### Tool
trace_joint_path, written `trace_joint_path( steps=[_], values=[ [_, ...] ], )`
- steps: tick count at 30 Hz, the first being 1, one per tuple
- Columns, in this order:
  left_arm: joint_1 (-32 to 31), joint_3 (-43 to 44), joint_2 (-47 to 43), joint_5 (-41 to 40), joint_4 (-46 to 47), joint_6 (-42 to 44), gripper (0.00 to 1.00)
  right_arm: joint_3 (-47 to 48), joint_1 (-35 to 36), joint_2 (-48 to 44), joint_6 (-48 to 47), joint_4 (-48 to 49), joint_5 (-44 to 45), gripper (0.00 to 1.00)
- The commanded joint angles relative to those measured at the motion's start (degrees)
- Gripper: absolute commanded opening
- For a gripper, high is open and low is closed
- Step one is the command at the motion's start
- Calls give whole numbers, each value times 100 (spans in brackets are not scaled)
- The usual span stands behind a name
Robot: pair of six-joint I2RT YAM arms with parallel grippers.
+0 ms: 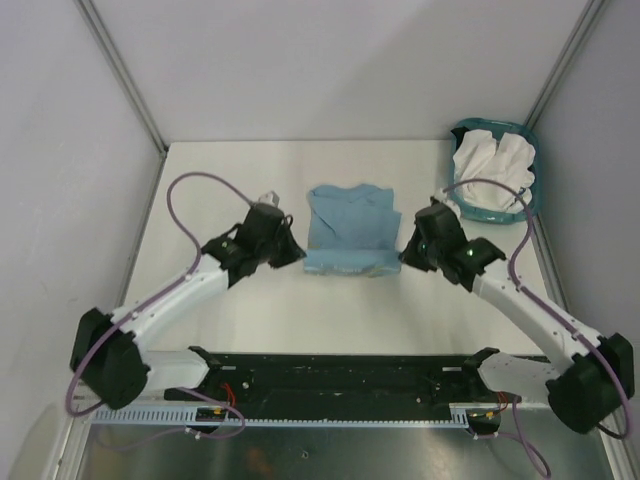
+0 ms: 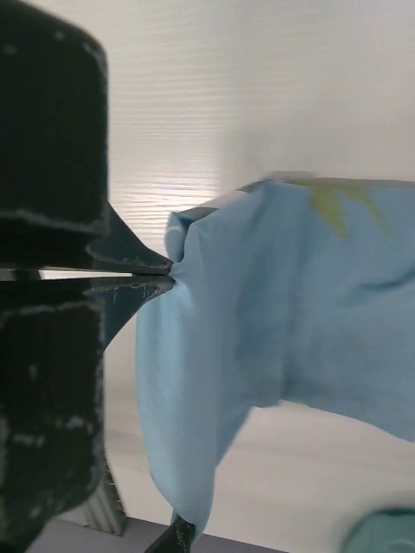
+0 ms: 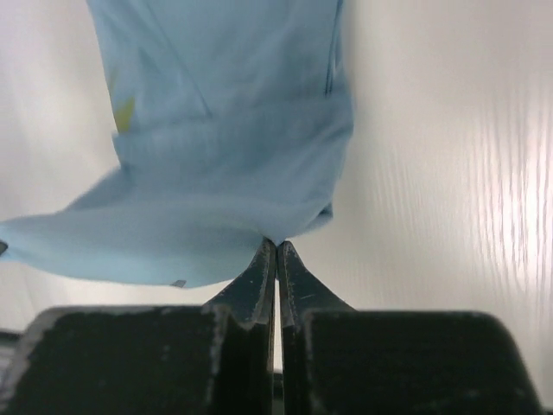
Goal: Fold and stack the t-shirts
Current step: Fold the long partially folded tshirt into a neat square
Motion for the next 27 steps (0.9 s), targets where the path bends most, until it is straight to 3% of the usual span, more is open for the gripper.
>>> trace_joint_path(
  steps=[1, 9, 15, 27],
  values=[
    [460, 1160, 897, -408, 34, 729, 0, 706, -668, 719, -706, 680, 26, 0],
    [1021, 3107, 2882, -232, 321, 1045, 0, 1683, -1555, 2511, -1132, 1877, -379, 0],
    [1307, 4265, 4101, 20, 394, 1043, 0, 2661, -1970, 3649, -1301, 2237, -641, 0],
    [1691, 5682, 5342, 196, 399, 991, 0, 4551, -2149, 5449, -1378, 2168, -822, 0]
  ],
)
